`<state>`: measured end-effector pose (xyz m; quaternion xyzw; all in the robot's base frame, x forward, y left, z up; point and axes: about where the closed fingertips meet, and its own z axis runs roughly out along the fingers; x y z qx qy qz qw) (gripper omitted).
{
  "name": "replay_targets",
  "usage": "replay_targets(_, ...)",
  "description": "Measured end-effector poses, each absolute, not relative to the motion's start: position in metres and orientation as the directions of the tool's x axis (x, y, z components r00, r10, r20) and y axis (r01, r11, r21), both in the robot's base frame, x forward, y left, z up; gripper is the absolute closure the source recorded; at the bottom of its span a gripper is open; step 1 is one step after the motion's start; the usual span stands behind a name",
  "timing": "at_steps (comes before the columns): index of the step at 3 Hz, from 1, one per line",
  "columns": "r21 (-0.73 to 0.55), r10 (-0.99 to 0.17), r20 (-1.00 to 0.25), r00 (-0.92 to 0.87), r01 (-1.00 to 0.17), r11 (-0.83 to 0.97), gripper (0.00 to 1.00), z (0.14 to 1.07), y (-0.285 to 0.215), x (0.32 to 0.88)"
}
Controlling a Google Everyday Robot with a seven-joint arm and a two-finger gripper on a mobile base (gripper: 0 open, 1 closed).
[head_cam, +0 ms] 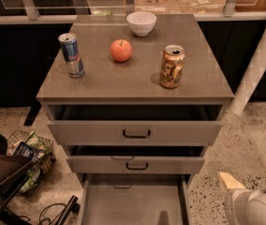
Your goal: Close bottom drawer
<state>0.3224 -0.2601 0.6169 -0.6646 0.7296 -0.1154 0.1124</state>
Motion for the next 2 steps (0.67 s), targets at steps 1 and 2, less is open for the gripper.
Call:
replay_targets(1, -0.271, -0.999, -0.003, -0.048, -0.961, 0.047, 0.0, 0.57, -0.256, 0.311)
replay_targets(2, -0.203, -1.0, 0.005, 0.009, -0.979, -0.01, 0.0, 0.527, -0.245, 0.297)
